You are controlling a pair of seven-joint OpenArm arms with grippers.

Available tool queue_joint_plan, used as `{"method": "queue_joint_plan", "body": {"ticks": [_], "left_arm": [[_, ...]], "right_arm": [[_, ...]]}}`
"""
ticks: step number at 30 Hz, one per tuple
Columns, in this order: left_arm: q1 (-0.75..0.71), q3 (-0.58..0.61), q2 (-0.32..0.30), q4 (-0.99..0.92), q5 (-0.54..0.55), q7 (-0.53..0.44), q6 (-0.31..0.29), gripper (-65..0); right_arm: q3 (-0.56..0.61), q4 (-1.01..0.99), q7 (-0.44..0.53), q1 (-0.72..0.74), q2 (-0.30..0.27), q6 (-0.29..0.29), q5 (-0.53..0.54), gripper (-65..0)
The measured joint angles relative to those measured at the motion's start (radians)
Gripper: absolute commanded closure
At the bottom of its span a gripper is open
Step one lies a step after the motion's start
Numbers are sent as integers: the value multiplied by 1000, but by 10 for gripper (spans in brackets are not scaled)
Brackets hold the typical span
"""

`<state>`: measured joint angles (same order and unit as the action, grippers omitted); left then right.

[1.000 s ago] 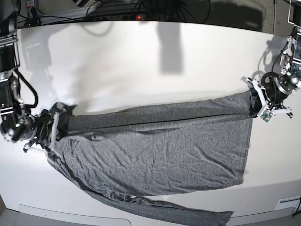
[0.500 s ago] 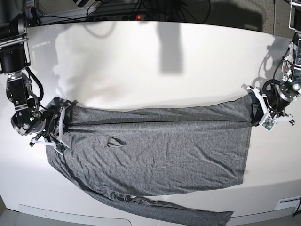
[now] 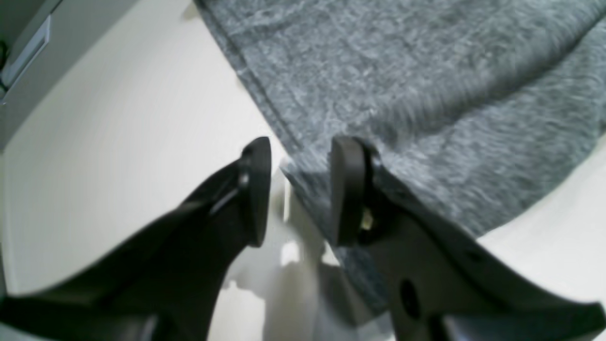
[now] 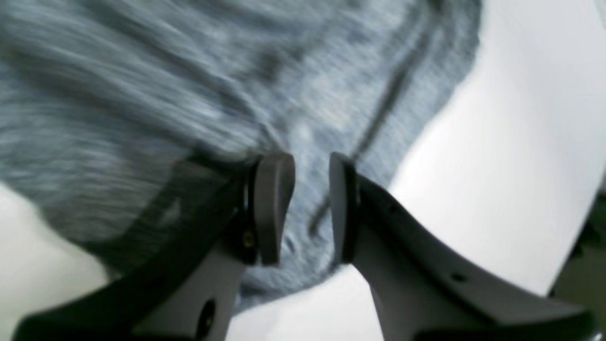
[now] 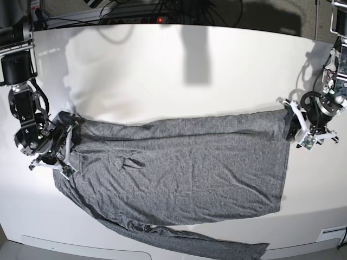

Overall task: Fold the T-shirt properly
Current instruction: 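Lift the collar edge with both grippers and pull it toward the hem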

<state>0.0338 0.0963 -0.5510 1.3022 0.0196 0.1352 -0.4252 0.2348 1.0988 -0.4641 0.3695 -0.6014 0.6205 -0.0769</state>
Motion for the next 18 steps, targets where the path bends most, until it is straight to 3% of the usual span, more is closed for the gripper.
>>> {"method": "queue_joint_plan", "body": {"ticks": [2,6,11,14,16,18], "left_arm": [[0,0,1,0,2,27,8,-206],[0,0,0,0,8,83,83,-199],[0,0,3,0,196,104,91,-97],[0,-2,19,0,252,112,89,0],[0,-3,36,0,277,137,89,0],[-1,-3,58,0,296,134,90,0]], "right_arm": [[0,0,-5,15,0,0,9,-173],[-2,6,-95,68,0,-1,167,-172],[-3,106,-215,81,-23,-4,386,-166],[-3,135,-299,83,-41,-4,479,-67],[-3,135,-365,84,-41,-4,504,0],[-3,135,-383,73,-41,-6,526,0]]}}
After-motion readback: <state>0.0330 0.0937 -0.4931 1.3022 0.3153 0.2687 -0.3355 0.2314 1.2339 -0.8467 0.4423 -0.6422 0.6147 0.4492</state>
